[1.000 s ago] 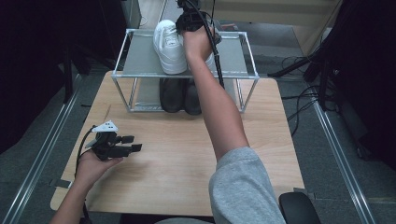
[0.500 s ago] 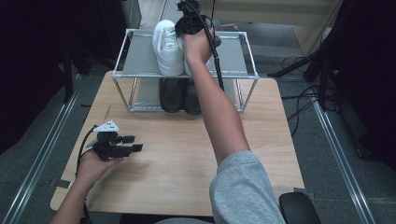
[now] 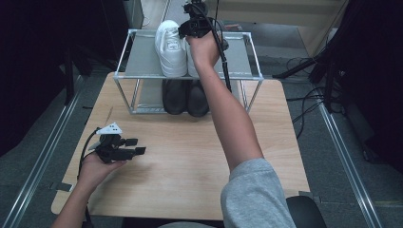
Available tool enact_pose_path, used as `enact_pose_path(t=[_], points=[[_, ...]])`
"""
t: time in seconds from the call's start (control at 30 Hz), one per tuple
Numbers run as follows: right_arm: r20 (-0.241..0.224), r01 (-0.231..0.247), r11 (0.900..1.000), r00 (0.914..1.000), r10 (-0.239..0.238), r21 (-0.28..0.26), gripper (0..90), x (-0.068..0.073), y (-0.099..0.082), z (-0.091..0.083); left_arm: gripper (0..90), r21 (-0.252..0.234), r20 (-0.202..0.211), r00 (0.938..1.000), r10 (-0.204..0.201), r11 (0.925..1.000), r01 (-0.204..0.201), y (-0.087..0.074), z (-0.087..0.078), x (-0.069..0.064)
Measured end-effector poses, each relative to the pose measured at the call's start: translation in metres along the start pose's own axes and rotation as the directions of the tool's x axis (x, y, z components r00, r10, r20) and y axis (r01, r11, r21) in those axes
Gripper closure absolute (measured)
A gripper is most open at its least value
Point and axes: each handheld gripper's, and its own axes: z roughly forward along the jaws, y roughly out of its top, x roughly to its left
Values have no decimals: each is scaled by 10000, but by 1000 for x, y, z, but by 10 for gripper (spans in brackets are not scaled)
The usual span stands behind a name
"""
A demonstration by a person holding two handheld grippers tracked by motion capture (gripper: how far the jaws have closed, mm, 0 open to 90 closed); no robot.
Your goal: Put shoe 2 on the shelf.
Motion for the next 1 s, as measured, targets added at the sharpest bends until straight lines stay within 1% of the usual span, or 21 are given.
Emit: enact_pose_path(t=[0.07, 0.17, 0.23, 0.27, 0.37, 0.43, 0.5, 0.6, 0.67, 0.7, 0.8, 0.9, 0.97, 1.0], points=[[-84, 3, 10000, 10000, -4, -60, 556, -2, 0, -5, 410, 55, -25, 10000, 14, 10000, -14, 0, 0, 0], [-239, 19, 9989, 9997, -30, -473, 553, -4, 0, -14, 410, 60, -43, 10000, 34, 10000, -34, 0, 0, 0], [-556, 32, 9984, 9984, -63, -571, 546, -5, 1, -20, 410, 82, -37, 10000, 24, 10000, -23, 1, 0, 0], [-634, 55, 9984, 9979, -91, -564, 545, -4, 1, -22, 410, 87, -17, 10000, 30, 10000, -30, 1, 1, 0], [-783, 355, 9979, 9961, -397, -539, 533, 0, 0, -28, 410, 98, -22, 10000, 38, 9999, -37, 0, 1, -1], [-995, 587, 9964, 9929, -646, -617, 524, 3, -3, -31, 410, 111, -32, 10000, 44, 9999, -44, 0, 1, -1], [-1183, 689, 9953, 9900, -766, -675, 515, 6, -5, -34, 409, 118, -35, 10000, 49, 9999, -49, 0, 1, -1], [-1435, 1114, 9908, 9821, -1216, -771, 507, 12, -11, -38, 410, 98, -51, 10000, 38, 9999, -37, 0, 1, -1], [-1626, 1382, 9868, 9752, -1504, -839, 500, 15, -15, -40, 409, 99, -67, 10000, 21, 9999, -20, 0, 2, -1], [-1688, 1411, 9867, 9737, -1531, -813, 499, 16, -17, -40, 409, 123, -63, 10000, 26, 9999, -25, 0, 2, -1], [-1996, 1596, 9822, 9638, -1767, -989, 497, 19, -24, -44, 409, 140, -82, 10000, 40, 9999, -39, 0, 2, -1], [-2305, 1636, 9806, 9554, -1848, -1083, 484, 23, -30, -48, 409, 152, -88, 10000, 39, 9999, -37, 0, 2, -1], [-2409, 1673, 9791, 9516, -1910, -1157, 481, 24, -34, -51, 408, 175, -96, 9999, 37, 9998, -35, 0, 2, -1], [-2524, 1703, 9781, 9476, -1958, -1194, 477, 25, -36, -53, 408, 164, -101, 9999, 61, 9998, -59, 0, 2, -1]])
